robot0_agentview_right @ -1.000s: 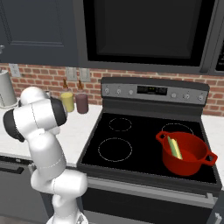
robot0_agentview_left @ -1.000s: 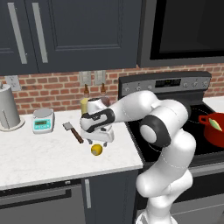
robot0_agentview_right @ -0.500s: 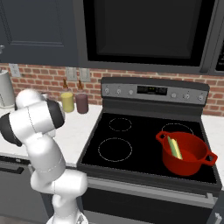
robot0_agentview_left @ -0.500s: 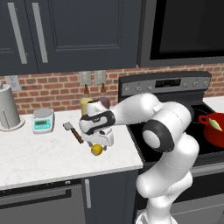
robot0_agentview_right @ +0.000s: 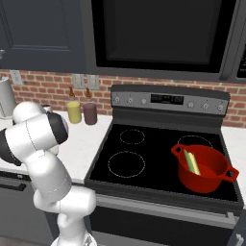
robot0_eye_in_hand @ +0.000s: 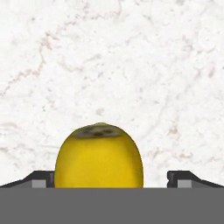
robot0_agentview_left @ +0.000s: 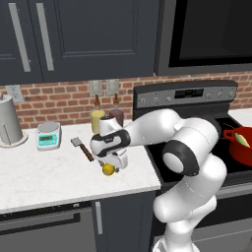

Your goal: Put the lemon and corn in the pot. Retrieve the spatula and lightly stir the vegetables in the pot.

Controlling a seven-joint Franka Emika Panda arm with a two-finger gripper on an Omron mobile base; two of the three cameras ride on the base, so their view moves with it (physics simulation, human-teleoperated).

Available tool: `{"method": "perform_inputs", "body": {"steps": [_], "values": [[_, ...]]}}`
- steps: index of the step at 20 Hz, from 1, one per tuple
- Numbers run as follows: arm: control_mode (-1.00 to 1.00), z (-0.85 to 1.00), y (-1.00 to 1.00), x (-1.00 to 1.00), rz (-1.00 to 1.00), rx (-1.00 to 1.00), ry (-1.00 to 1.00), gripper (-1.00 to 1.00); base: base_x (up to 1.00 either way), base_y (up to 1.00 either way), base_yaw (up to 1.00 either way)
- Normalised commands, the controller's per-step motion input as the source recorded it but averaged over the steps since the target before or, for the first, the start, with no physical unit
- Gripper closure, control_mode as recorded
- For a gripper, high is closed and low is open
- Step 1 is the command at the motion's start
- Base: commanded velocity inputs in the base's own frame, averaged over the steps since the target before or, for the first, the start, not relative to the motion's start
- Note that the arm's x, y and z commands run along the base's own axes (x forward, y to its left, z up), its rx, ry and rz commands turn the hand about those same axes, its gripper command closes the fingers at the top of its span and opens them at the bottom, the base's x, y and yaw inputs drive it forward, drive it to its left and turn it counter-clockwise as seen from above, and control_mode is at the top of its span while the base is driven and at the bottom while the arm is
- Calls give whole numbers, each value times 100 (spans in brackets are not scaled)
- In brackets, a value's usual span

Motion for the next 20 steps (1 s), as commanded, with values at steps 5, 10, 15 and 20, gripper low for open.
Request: {"method": "perform_inputs", "body": {"steps": [5, 10, 15, 20], "values": [[-100, -34, 0, 6, -1, 0, -14, -100, 0, 0, 0], [-100, -30, 6, 0, 0, 1, -8, 100, 0, 0, 0], [-100, -4, 3, 0, -1, 0, 7, 100, 0, 0, 0], [-100, 0, 0, 0, 0, 0, 1, 100, 0, 0, 0]]}}
